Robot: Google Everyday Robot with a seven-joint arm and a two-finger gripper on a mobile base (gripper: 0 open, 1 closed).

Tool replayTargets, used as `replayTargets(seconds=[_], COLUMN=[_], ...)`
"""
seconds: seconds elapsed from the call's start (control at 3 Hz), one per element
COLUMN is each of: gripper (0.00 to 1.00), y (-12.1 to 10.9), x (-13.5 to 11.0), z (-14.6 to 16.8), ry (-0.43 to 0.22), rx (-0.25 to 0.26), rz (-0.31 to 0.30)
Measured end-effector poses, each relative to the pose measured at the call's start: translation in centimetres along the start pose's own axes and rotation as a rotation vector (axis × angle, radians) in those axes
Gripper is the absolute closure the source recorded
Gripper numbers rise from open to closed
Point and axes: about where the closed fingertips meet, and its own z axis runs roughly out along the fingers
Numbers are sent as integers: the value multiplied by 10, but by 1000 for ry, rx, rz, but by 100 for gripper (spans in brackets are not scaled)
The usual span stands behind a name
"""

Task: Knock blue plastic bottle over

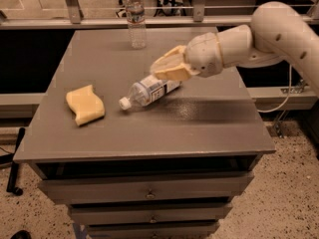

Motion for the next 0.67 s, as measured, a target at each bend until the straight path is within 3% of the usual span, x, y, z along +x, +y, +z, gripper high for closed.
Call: replayTargets(seconds=[0.67], gripper=[2], y=[-30], x=[26], z=[-75], ry=[40], rx=[127], rz=[38])
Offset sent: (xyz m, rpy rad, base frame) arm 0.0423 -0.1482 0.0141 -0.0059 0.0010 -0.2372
